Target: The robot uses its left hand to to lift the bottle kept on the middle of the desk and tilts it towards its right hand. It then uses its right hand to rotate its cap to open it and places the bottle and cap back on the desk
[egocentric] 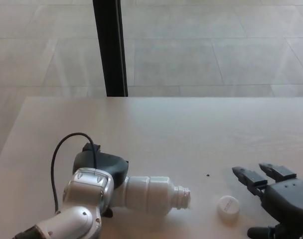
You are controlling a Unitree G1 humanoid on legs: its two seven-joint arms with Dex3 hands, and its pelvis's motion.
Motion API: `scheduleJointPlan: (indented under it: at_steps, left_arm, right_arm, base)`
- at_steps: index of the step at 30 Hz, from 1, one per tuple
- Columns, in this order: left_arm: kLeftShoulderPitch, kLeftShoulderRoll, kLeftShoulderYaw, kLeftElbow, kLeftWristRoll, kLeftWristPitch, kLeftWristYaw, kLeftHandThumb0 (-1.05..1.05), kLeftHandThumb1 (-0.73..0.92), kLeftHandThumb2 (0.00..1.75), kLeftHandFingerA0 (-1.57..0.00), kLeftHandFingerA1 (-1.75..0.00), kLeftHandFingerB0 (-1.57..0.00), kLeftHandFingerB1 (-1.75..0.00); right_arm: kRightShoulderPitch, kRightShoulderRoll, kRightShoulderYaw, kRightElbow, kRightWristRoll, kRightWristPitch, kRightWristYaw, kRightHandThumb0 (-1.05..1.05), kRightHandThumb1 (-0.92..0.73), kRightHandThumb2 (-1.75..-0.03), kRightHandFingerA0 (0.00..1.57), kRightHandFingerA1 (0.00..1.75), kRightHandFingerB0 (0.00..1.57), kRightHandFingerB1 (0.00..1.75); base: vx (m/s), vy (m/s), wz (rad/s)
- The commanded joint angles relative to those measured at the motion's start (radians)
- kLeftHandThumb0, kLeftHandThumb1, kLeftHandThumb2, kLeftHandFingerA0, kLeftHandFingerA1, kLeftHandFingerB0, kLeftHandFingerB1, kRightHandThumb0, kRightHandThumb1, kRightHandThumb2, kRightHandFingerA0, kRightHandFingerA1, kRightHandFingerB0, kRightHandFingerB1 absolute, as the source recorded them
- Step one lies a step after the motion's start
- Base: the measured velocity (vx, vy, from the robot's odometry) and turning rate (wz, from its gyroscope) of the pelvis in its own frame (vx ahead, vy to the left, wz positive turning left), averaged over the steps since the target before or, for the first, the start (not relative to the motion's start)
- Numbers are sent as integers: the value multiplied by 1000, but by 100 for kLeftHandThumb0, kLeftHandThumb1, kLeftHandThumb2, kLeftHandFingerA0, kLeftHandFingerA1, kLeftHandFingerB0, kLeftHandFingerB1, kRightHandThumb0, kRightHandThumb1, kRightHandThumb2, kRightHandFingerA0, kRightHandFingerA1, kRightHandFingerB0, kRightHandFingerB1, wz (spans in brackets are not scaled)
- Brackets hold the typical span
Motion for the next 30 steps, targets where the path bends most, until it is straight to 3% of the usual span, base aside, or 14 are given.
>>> scheduleJointPlan:
  at_steps: [1,3,4,5,7,9,10,12,13,19,20,26,28,30]
  left_arm:
    - [226,-72,309,-151,-224,33,14,-79,59,58,0,0,0,0]
    - [334,-160,493,-205,-342,-48,103,-82,51,75,0,0,0,0]
    - [439,-276,673,-264,-477,-143,176,-99,71,61,0,0,0,0]
    - [441,-280,677,-264,-474,-146,173,-99,71,61,0,0,0,0]
    - [492,-369,856,-319,-593,-160,150,-98,80,86,0,0,0,0]
    - [513,-406,948,-341,-659,-173,121,-98,80,86,0,0,0,0]
    - [530,-427,995,-372,-685,-173,116,-95,90,67,0,0,0,0]
    - [560,-453,1123,-431,-721,-125,99,-96,74,90,0,0,0,0]
    - [564,-469,1175,-434,-757,-124,96,-94,84,65,0,0,0,0]
    - [581,-449,1389,-437,-817,-44,42,-104,69,84,0,-10,0,0]
    - [596,-432,1407,-433,-835,-60,23,-105,77,64,0,0,0,0]
    - [691,-395,1713,-361,-1037,-166,-1,-105,81,65,0,0,0,0]
    - [685,-399,1756,-394,-953,-113,83,-105,92,71,0,0,0,0]
    - [710,-428,1917,-323,-1222,-247,76,-98,92,72,0,0,0,0]
  right_arm:
    - [102,-28,-128,-85,98,97,29,-105,-74,-97,0,0,0,3]
    - [130,-24,-162,-108,119,89,11,-105,-76,-99,0,0,0,2]
    - [164,-25,-221,-141,178,80,18,-105,-78,-98,0,0,0,1]
    - [164,-24,-222,-142,178,79,19,-105,-78,-98,0,0,0,1]
    - [196,-33,-311,-157,263,59,31,-105,-76,-98,0,0,0,3]
    - [212,-36,-350,-168,296,54,42,-105,-76,-98,0,0,0,3]
    - [215,-41,-376,-164,310,55,46,-105,-75,-97,0,0,0,3]
    - [245,-42,-462,-176,360,65,46,-105,-73,-99,0,0,0,2]
    - [253,-43,-480,-182,354,69,36,-105,-72,-98,0,0,0,6]
    - [289,-46,-616,-205,431,77,69,-105,-75,-83,0,0,0,3]
    - [289,-49,-626,-197,440,67,67,-105,-77,-82,0,0,0,2]
    - [360,-60,-836,-193,554,76,102,-105,-92,-60,0,0,0,16]
    - [364,-60,-886,-173,592,75,106,-105,-92,-59,0,3,0,26]
    - [387,-64,-967,-125,656,54,111,-105,-92,-58,0,16,0,31]
  base:
    - [0,0,0]
    - [0,0,0]
    - [0,0,0]
    - [0,0,0]
    - [0,0,0]
    - [0,0,0]
    - [0,0,0]
    - [0,0,0]
    - [0,0,0]
    - [0,0,0]
    - [0,0,0]
    - [0,0,0]
    - [0,0,0]
    - [0,0,0]
